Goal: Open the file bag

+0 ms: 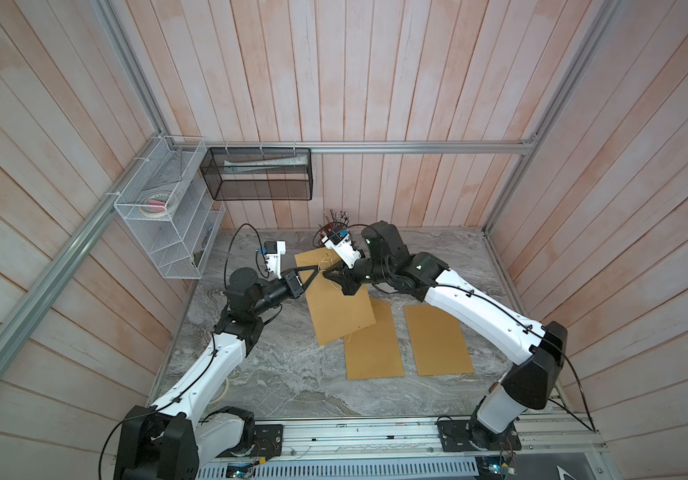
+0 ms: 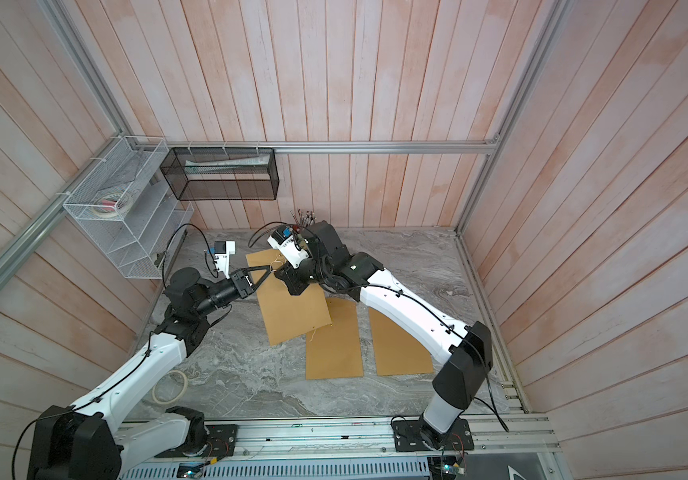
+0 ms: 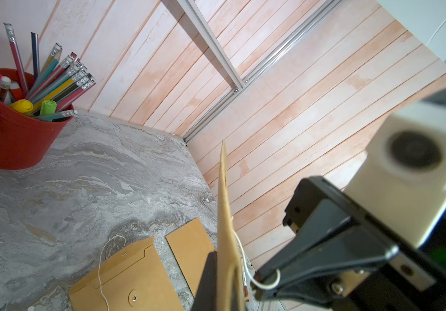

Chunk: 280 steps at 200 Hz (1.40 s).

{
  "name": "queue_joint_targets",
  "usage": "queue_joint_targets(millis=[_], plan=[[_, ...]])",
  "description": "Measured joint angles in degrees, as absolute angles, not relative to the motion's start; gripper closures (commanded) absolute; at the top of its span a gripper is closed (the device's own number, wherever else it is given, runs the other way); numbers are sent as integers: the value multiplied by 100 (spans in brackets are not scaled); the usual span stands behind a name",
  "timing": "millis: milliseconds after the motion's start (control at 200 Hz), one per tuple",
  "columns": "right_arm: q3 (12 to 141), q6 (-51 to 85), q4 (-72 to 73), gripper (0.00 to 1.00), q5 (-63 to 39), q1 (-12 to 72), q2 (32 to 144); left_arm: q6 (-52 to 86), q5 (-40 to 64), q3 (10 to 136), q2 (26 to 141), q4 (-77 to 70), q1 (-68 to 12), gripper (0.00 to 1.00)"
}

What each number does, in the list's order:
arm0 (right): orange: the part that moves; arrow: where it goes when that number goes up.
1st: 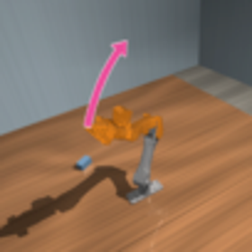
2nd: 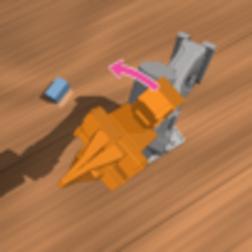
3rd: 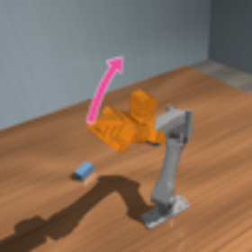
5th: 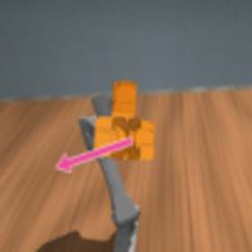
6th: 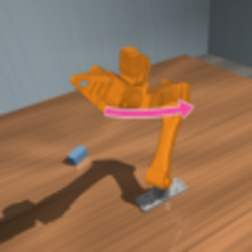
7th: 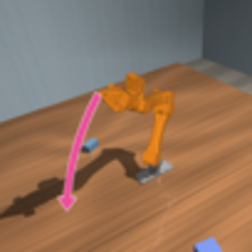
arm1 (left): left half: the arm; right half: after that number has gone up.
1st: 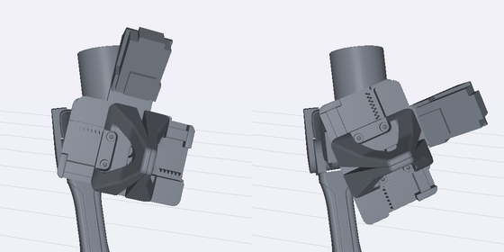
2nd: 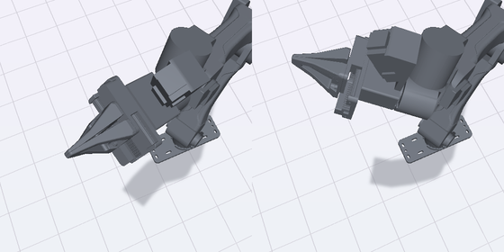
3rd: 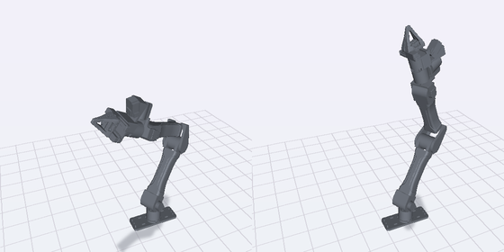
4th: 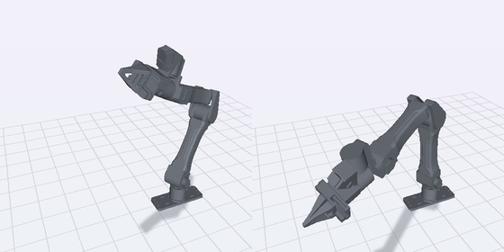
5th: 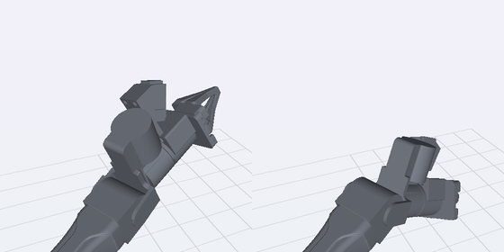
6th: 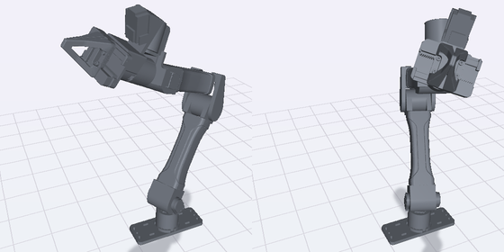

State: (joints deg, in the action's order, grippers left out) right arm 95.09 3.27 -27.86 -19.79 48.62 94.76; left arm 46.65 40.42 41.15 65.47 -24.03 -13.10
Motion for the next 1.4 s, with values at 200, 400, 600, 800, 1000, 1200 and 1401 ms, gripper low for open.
queue_joint_targets(millis=[200, 400, 600, 800, 1000, 1200, 1401], plan=[[8508, 558, -2611, 100, -1986, 4724, 8864, 4836, 3848, 4115, 6567, -2668, -1264, 100], [8112, 755, -2486, 100, -2005, 4202, 8523, 4978, 3721, 4112, 6565, -2845, -1203, 100], [8114, 860, -2206, 100, -2167, 3916, 8475, 5059, 3717, 4069, 6523, -2886, -1194, 100], [8344, 899, -2115, 100, -2456, 4005, 8626, 5083, 3607, 3968, 6512, -3006, -1162, 100], [8451, 888, -2036, 100, -2810, 4305, 8689, 5111, 3376, 3918, 6512, -3129, -1162, 100], [8425, 880, -1981, 100, -2945, 4515, 8689, 5284, 3199, 3913, 6523, -3457, -1155, 100], [8149, 899, -1931, 100, -2950, 4532, 8689, 5601, 2853, 3739, 6549, -3988, -1055, 100]])
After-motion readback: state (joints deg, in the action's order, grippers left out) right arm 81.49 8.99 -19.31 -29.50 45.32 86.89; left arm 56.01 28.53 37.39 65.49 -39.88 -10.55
